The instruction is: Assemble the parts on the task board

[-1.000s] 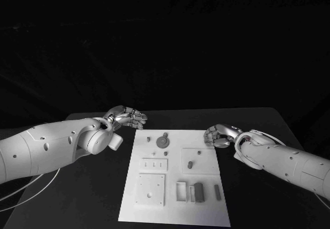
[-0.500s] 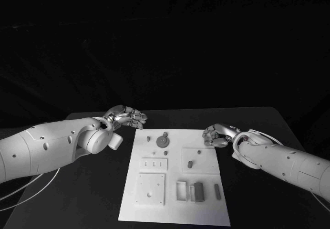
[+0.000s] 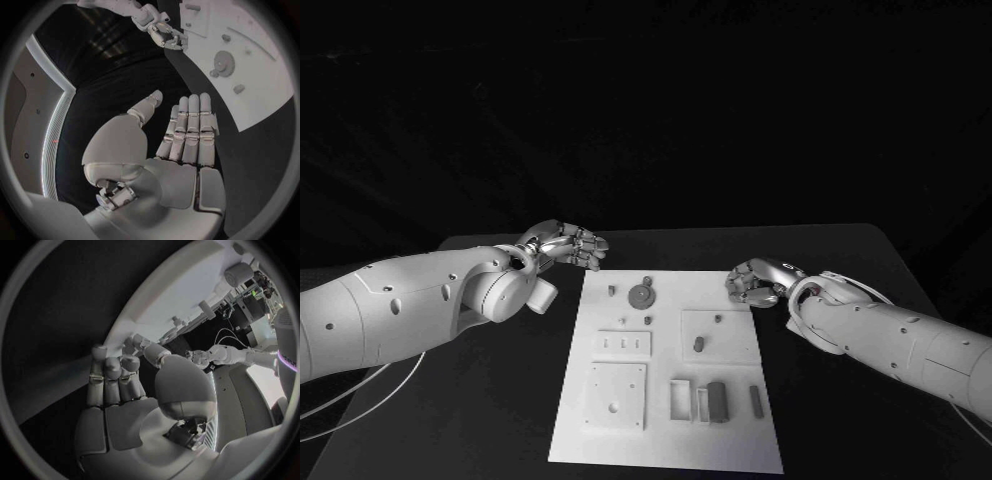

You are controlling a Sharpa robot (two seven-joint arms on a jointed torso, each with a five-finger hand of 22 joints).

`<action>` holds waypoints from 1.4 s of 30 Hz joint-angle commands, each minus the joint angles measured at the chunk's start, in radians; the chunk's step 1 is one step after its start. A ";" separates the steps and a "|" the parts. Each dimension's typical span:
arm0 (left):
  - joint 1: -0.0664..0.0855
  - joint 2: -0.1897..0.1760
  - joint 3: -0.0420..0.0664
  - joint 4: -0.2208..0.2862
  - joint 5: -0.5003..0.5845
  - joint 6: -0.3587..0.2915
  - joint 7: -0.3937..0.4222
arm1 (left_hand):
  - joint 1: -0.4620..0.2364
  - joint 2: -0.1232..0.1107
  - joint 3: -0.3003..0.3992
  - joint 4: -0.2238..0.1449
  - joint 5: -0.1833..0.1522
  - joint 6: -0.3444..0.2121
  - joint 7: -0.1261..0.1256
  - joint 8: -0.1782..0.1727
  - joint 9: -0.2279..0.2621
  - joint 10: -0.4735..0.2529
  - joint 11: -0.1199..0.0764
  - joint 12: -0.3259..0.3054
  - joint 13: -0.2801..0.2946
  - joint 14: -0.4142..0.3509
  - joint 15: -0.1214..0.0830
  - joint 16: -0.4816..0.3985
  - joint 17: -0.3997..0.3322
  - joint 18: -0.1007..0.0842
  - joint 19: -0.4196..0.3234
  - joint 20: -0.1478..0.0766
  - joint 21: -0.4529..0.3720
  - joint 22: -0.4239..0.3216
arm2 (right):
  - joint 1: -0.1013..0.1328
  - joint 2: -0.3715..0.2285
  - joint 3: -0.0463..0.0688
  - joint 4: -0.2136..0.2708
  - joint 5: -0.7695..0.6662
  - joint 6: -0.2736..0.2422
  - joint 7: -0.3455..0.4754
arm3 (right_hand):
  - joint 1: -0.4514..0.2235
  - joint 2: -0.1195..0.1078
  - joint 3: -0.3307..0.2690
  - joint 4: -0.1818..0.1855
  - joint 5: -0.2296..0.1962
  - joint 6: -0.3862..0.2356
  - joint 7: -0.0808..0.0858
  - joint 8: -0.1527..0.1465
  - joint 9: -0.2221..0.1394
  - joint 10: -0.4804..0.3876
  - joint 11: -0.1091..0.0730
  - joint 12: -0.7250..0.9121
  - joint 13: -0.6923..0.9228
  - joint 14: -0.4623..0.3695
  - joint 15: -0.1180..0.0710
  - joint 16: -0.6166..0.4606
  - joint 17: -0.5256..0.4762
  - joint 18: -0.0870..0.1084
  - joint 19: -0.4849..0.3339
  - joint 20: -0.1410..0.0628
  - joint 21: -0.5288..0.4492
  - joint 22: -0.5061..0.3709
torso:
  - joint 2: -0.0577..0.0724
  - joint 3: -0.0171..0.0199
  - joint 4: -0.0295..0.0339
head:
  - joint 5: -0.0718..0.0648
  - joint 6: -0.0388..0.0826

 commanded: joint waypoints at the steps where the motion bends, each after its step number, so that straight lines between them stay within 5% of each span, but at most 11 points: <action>1: 0.001 0.001 0.001 0.003 -0.004 0.013 0.006 | 0.003 0.000 -0.002 -0.001 -0.003 -0.007 -0.001 -0.005 0.002 -0.006 -0.003 -0.004 0.001 0.006 0.001 -0.005 0.001 0.021 0.007 -0.002 -0.007 0.001 | -0.005 -0.001 -0.003 -0.004 -0.016 0.011 -0.014 | 0.000 0.007 0.001 -0.003 -0.005 0.008 -0.001 0.002 0.000 0.003 0.002 0.004 0.001 0.007 -0.002 0.006 0.001 0.006 0.005 -0.002 0.005 0.020 | 0.000 -0.0001 -0.0007 | 0.000 -0.001; 34: 0.001 0.003 0.002 0.013 -0.050 -0.004 -0.030 | -0.023 0.014 -0.006 0.008 -0.003 0.021 -0.012 0.006 0.010 0.022 -0.015 0.007 0.010 0.029 -0.007 -0.006 0.017 0.023 0.025 -0.009 -0.002 0.009 | -0.005 -0.025 -0.002 0.046 -0.020 -0.072 -0.052 | 0.001 0.008 -0.002 -0.003 -0.003 0.089 -0.031 0.035 0.024 0.026 -0.027 0.007 -0.002 0.022 -0.027 0.016 0.000 0.006 0.018 -0.012 0.019 0.019 | -0.001 -0.0004 -0.0009 | -0.002 0.000; 42: 0.002 0.007 0.004 0.018 -0.137 -0.007 -0.110 | -0.102 0.007 -0.027 0.044 -0.004 0.031 -0.016 0.003 0.010 0.045 -0.027 0.013 0.018 0.054 -0.020 -0.002 0.040 0.024 0.043 -0.021 0.005 0.020 | 0.014 -0.043 0.016 0.115 -0.064 -0.072 -0.114 | -0.001 0.003 -0.003 -0.003 -0.007 0.100 -0.036 0.040 0.031 0.028 -0.033 0.005 -0.002 0.025 -0.033 0.016 -0.001 0.006 0.021 -0.014 0.021 0.018 | 0.000 -0.0004 -0.0012 | -0.002 0.001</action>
